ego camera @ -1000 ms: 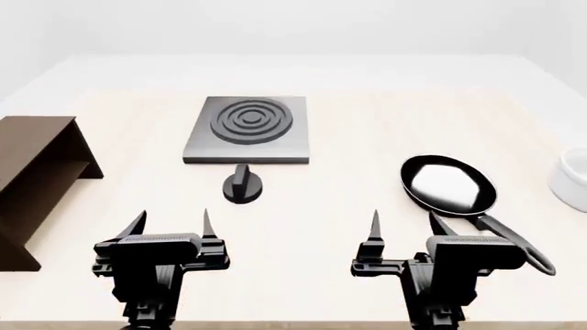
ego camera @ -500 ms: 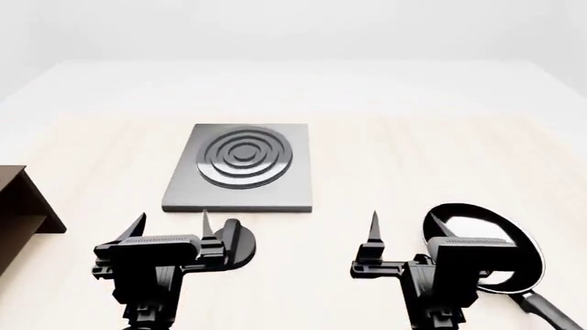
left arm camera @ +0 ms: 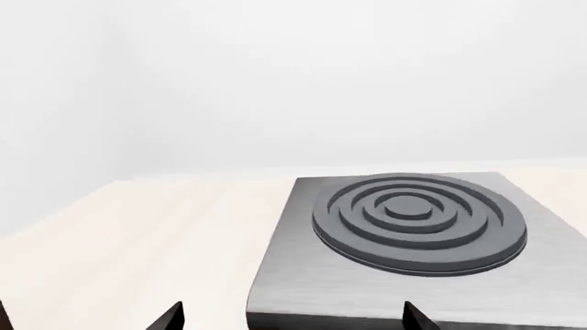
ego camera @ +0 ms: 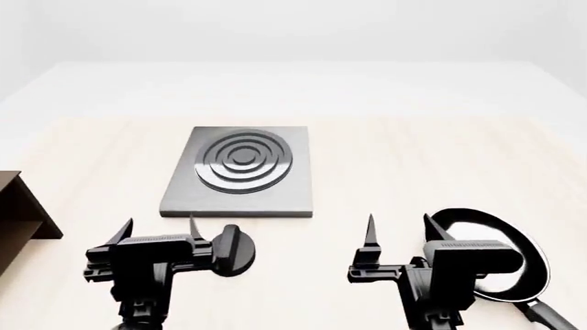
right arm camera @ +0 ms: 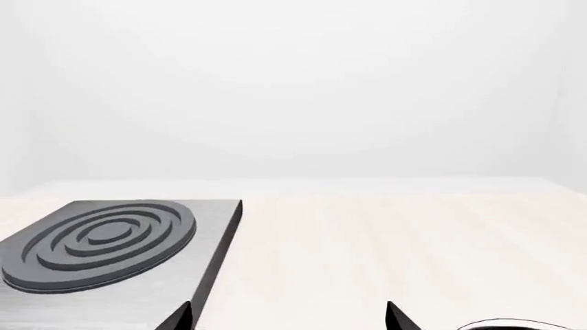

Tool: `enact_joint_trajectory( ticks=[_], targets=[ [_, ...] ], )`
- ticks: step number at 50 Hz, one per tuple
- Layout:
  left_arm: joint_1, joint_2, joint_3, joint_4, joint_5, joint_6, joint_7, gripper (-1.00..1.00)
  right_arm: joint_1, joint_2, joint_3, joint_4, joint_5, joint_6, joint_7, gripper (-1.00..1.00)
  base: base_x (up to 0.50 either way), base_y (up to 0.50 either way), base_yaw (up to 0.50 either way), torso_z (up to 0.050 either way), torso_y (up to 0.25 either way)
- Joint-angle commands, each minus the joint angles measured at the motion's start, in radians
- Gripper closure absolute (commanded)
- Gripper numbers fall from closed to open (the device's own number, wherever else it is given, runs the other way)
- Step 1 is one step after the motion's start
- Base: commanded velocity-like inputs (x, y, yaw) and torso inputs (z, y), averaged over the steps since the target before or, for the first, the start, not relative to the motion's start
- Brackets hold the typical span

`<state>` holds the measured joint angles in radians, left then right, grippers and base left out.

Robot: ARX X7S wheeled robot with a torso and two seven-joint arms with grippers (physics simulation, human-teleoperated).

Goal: Turn on the stove and put the frying pan on it.

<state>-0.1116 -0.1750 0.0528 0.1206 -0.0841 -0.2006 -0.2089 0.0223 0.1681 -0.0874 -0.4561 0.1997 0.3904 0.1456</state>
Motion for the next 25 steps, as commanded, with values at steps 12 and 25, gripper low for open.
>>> enact_joint_trajectory(
  ticks=[12,25],
  targets=[
    [-0.014,-0.005,0.041,-0.285,0.046,0.152,-0.014,-1.0,-0.005,0.011,-0.01,0.032,0.018,-0.023,0.005,-1.0,0.0,0.0,0.0,0.0,0.0],
    [-0.019,-0.009,0.058,-0.288,0.047,0.147,-0.014,-1.0,-0.003,0.019,-0.014,0.037,0.026,-0.027,0.012,-1.0,0.0,0.0,0.0,0.0,0.0]
  ],
)
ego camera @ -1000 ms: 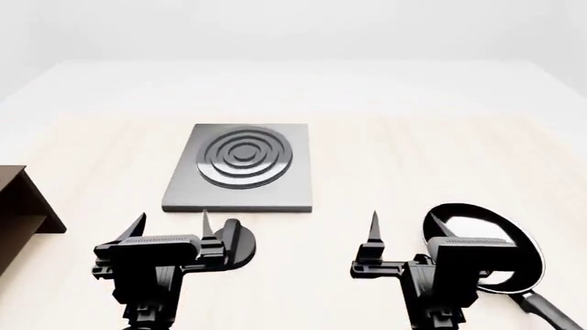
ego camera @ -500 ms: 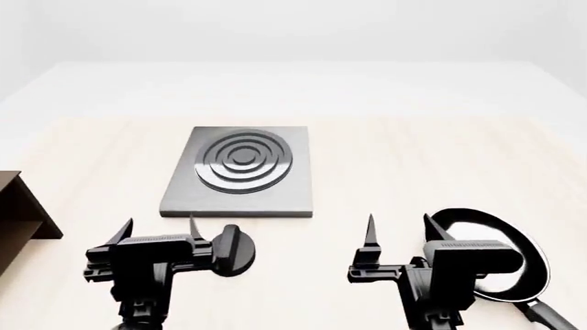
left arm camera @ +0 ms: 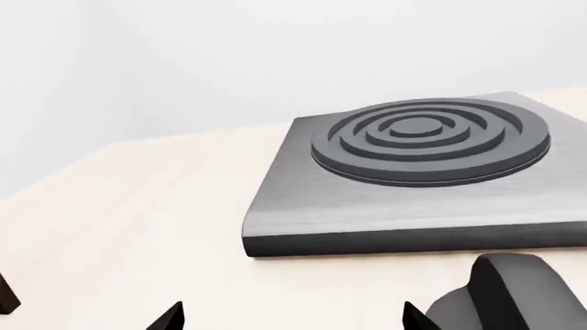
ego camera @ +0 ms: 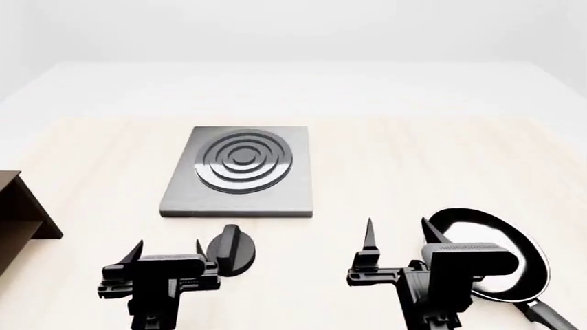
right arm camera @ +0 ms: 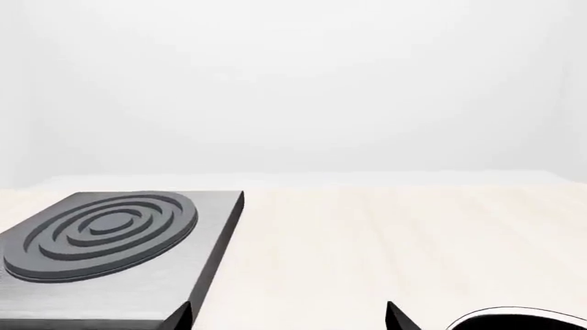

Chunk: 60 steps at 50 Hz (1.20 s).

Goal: Turn on the stove and put the frying pan on it.

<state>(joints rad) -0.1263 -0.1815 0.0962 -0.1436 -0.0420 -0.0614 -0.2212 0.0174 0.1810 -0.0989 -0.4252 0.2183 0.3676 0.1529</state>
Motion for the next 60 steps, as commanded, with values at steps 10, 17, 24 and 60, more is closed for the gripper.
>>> enact_joint_trajectory(
  ticks=[10,17,24,60],
  targets=[
    [0.0,0.008,0.075,0.035,0.005,-0.049,0.033,-1.0,0.005,0.012,-0.005,0.007,0.014,-0.003,0.011,-1.0,0.0,0.0,0.0,0.0,0.0],
    [0.008,0.009,0.118,0.061,0.01,-0.069,0.059,-1.0,0.002,0.016,-0.005,0.014,0.022,-0.014,0.015,-1.0,0.0,0.0,0.0,0.0,0.0],
    [0.026,0.007,0.173,0.091,0.013,-0.092,0.098,-1.0,0.001,0.021,-0.008,0.022,0.029,-0.024,0.023,-1.0,0.0,0.0,0.0,0.0,0.0],
    [0.048,-0.038,0.018,0.6,-0.157,-0.284,0.079,-1.0,0.166,0.196,-0.008,-0.328,0.146,0.483,0.072,-1.0,0.0,0.0,0.0,0.0,0.0]
  ],
)
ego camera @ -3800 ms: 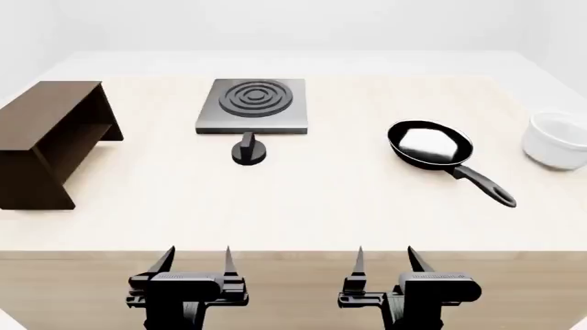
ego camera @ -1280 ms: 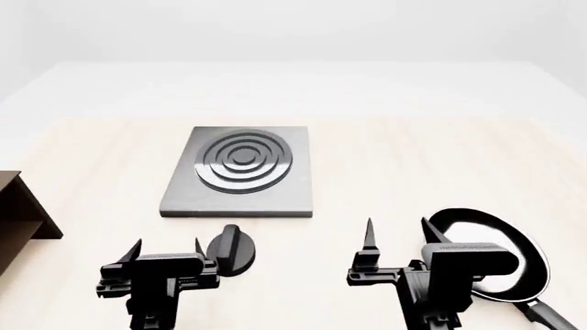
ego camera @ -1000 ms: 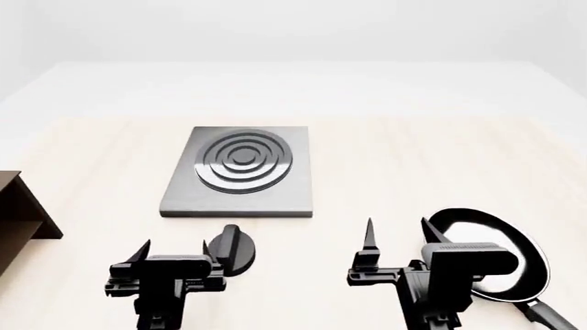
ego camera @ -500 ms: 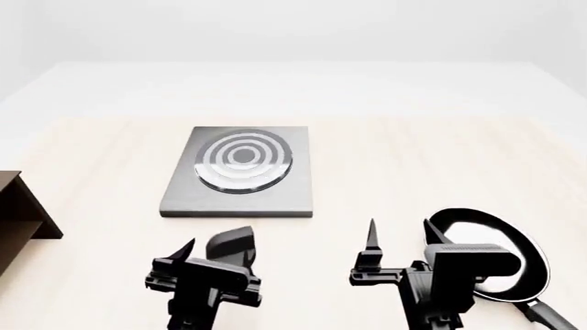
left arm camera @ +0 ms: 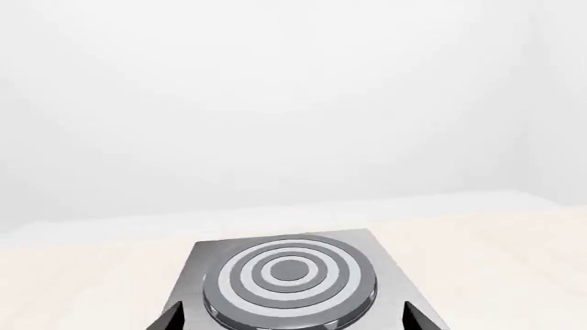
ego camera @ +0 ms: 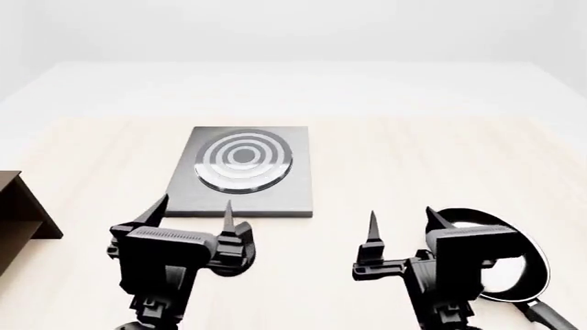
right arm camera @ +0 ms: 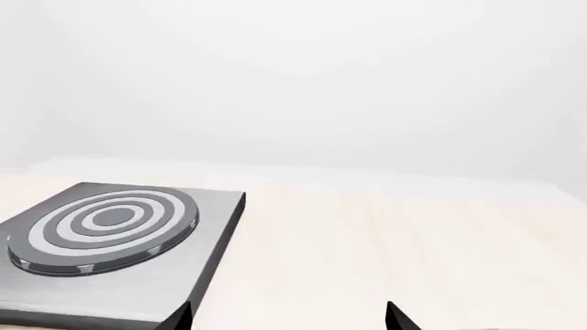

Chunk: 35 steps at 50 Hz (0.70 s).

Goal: Turn on the stove and put the frying pan on it.

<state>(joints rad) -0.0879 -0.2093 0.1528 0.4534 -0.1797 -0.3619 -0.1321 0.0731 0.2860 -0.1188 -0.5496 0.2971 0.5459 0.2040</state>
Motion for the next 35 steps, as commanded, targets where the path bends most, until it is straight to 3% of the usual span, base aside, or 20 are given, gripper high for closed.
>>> enact_joint_trajectory(
  ticks=[1,8,12,18,19,23,26,29,35],
  targets=[
    [0.01,-0.011,-0.039,-0.002,-0.019,0.023,-0.01,-1.0,0.125,0.098,0.023,-0.217,0.103,0.331,-0.004,-1.0,0.0,0.0,0.0,0.0,0.0],
    [0.026,-0.021,-0.052,-0.024,-0.021,0.063,-0.008,-1.0,0.297,0.153,0.139,-0.316,0.336,0.662,-0.058,-1.0,0.0,0.0,0.0,0.0,0.0],
    [0.043,-0.024,-0.052,-0.042,-0.025,0.087,-0.002,-1.0,0.373,0.237,0.118,-0.352,0.372,0.793,-0.063,-1.0,0.0,0.0,0.0,0.0,0.0],
    [0.05,-0.027,-0.05,-0.048,-0.03,0.105,-0.001,-1.0,0.508,0.278,0.158,-0.356,0.448,0.972,-0.075,-1.0,0.0,0.0,0.0,0.0,0.0],
    [0.051,-0.027,-0.05,-0.052,-0.031,0.109,0.0,-1.0,0.544,0.297,0.165,-0.358,0.484,1.012,-0.094,-1.0,0.0,0.0,0.0,0.0,0.0],
    [0.05,-0.028,-0.052,-0.071,-0.035,0.119,0.001,-1.0,0.687,0.404,0.194,-0.259,0.845,1.022,0.112,-1.0,0.0,0.0,0.0,0.0,0.0],
    [0.051,-0.029,-0.054,-0.073,-0.039,0.118,-0.002,-1.0,0.837,0.519,0.078,-0.145,1.05,1.021,0.279,-1.0,0.0,0.0,0.0,0.0,0.0],
    [0.053,-0.03,-0.053,-0.074,-0.04,0.122,-0.003,-1.0,0.913,0.593,-0.031,-0.077,1.139,1.018,0.328,-1.0,0.0,0.0,0.0,0.0,0.0],
    [0.058,-0.032,-0.05,-0.083,-0.043,0.132,-0.003,-1.0,0.991,0.759,-0.295,-0.027,1.195,1.013,0.25,-1.0,0.0,0.0,0.0,0.0,0.0]
  ],
)
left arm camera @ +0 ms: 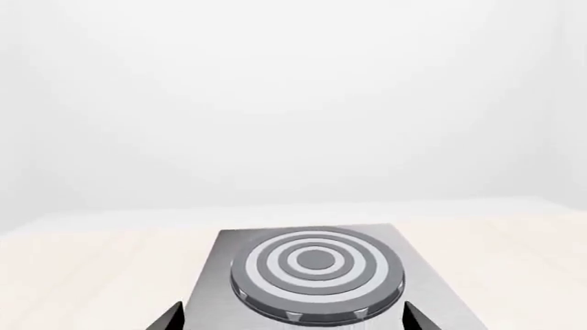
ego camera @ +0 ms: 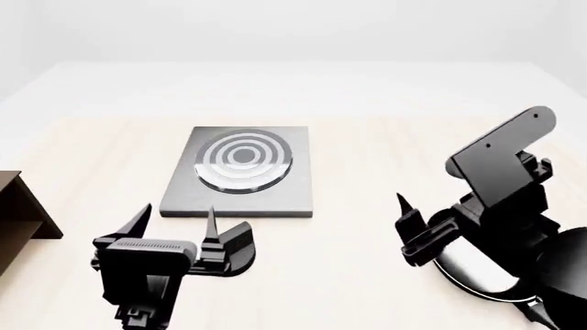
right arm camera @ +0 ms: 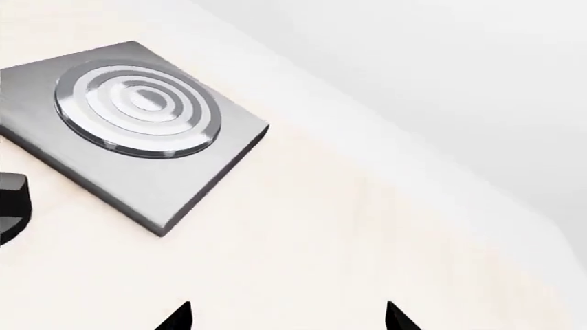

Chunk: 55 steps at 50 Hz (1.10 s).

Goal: Turn on the stove and put the frying pan on it.

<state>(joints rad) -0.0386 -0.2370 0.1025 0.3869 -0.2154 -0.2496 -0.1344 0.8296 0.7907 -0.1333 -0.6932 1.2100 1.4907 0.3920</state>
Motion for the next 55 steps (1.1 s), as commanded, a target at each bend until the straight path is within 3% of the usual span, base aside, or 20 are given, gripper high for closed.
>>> enact_joint_trajectory(
  ticks=[1,6,9,17,42,55],
  targets=[
    [0.009,-0.006,-0.001,-0.015,-0.009,0.021,-0.001,-1.0,0.234,0.273,-0.305,0.131,0.272,0.066,0.016,-1.0,0.0,0.0,0.0,0.0,0.0],
    [0.011,-0.009,-0.002,-0.021,-0.011,0.025,-0.004,-1.0,0.304,0.337,-0.501,0.164,0.153,0.07,-0.113,-1.0,0.0,0.0,0.0,0.0,0.0],
    [0.01,-0.01,0.0,-0.022,-0.012,0.026,-0.006,-1.0,0.422,0.365,-0.636,0.259,0.264,0.077,-0.028,-1.0,0.0,0.0,0.0,0.0,0.0],
    [0.014,-0.014,0.003,-0.026,-0.015,0.03,-0.008,-1.0,0.602,0.44,-0.899,0.283,0.34,0.076,-0.052,-1.0,0.0,0.0,0.0,0.0,0.0],
    [0.007,-0.023,0.015,-0.028,-0.024,0.024,-0.022,-1.0,0.721,0.528,-1.173,0.363,0.267,0.055,-0.068,-1.0,0.0,0.0,0.0,0.0,0.0],
    [0.004,-0.027,0.021,-0.035,-0.026,0.027,-0.028,-1.0,0.629,0.538,-1.26,0.366,0.145,-0.067,-0.124,-1.0,0.0,0.0,0.0,0.0,0.0]
  ],
)
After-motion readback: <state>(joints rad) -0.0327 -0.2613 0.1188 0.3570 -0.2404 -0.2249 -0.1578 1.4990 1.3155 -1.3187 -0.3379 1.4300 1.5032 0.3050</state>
